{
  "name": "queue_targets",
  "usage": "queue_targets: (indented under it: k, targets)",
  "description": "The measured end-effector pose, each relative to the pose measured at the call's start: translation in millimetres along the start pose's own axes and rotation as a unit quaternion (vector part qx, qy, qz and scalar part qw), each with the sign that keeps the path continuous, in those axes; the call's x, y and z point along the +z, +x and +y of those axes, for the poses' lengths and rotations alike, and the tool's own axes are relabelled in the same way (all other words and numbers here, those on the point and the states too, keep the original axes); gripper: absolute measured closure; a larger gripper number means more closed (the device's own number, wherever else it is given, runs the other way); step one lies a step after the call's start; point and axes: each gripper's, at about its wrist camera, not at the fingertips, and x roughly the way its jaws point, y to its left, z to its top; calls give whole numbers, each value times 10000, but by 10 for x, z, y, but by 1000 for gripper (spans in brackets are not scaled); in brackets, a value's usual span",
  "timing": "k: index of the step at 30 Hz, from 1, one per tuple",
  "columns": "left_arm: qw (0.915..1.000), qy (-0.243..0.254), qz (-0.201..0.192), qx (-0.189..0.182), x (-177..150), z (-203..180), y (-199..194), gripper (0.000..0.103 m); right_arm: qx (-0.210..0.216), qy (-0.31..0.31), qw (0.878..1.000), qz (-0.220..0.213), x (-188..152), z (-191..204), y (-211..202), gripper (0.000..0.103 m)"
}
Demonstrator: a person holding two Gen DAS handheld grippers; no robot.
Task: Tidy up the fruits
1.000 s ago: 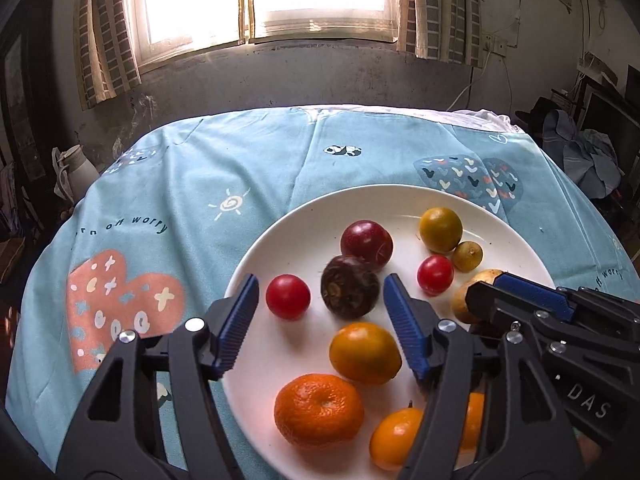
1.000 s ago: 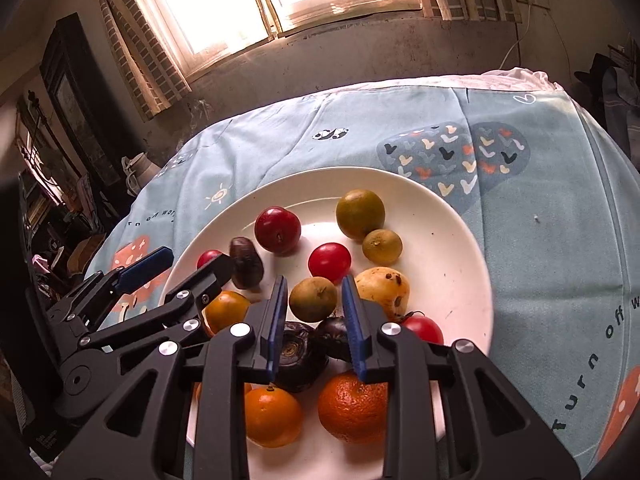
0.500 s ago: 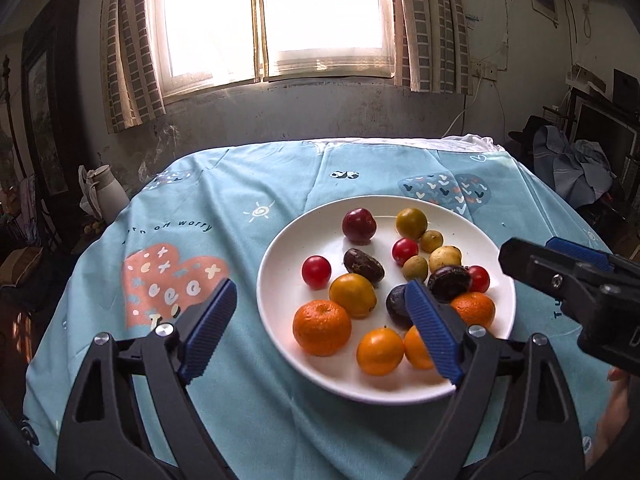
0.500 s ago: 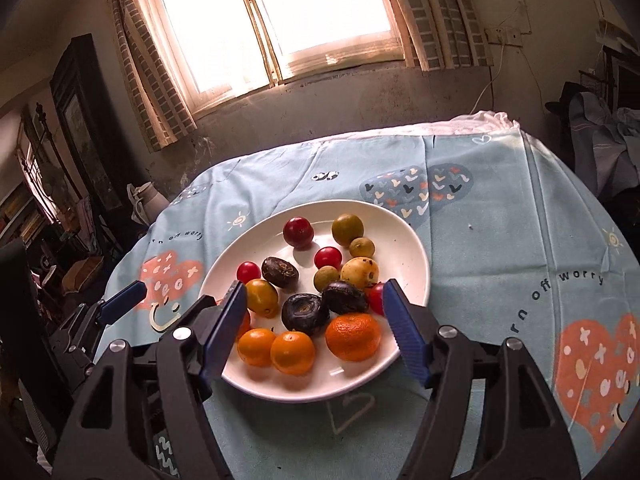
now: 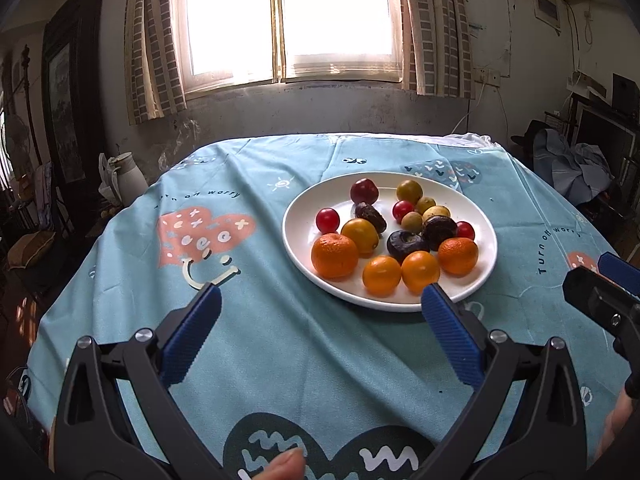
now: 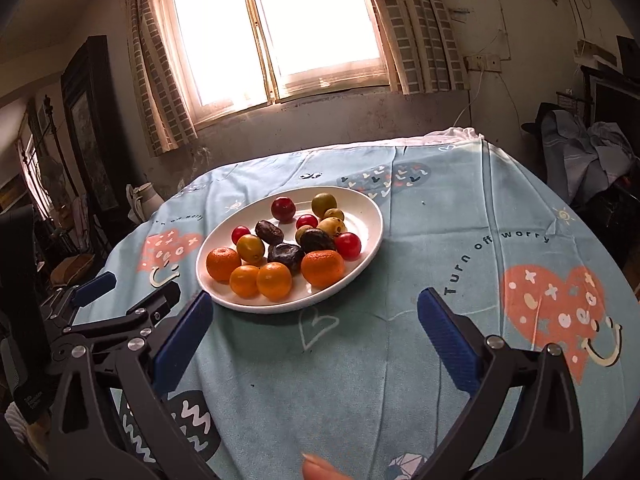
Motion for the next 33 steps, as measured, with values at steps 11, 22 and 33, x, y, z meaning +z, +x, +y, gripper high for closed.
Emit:
queue_targets:
  k: [11, 22, 33]
  targets:
    - [9991, 199, 302, -242, -43, -105, 61, 2, -302, -71, 9994, 138, -39, 25, 47, 1]
    - [9992, 260, 263, -137, -54, -104, 35, 2, -320, -44, 9994, 144, -28, 10, 40, 1]
    - [9995, 143, 291, 23, -43, -56, 58, 2, -335, -36, 9993, 179, -36, 2, 51, 1]
